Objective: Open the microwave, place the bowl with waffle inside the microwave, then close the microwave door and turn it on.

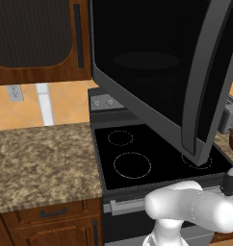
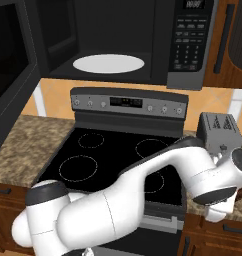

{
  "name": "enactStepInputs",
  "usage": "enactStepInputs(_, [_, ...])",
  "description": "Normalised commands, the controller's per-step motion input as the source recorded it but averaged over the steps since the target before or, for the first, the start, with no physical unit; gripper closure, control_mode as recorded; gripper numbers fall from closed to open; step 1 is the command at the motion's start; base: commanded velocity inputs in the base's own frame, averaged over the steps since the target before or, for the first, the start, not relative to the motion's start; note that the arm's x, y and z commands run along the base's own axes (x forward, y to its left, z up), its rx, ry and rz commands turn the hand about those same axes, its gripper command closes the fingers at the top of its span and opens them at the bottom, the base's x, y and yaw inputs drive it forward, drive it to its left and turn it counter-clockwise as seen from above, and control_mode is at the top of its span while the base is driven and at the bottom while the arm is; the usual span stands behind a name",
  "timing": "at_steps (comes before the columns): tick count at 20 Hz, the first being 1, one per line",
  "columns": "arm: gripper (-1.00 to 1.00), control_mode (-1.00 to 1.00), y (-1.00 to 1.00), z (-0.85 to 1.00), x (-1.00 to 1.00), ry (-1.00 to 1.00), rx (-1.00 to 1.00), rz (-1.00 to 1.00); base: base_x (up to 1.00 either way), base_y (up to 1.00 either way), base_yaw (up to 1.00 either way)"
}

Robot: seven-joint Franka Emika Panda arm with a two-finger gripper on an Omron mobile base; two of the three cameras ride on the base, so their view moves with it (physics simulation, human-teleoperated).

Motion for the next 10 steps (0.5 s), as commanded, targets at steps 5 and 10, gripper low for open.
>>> enactStepInputs(5, [-1.0,-1.0,-0.08,-0.39,0.3,0.0,0.0,0.02,0.0,0.0,0.0])
enactStepInputs(10, [-1.0,-1.0,-0.19,-0.41,0.41,0.0,0.0,0.03,0.0,0.0,0.0])
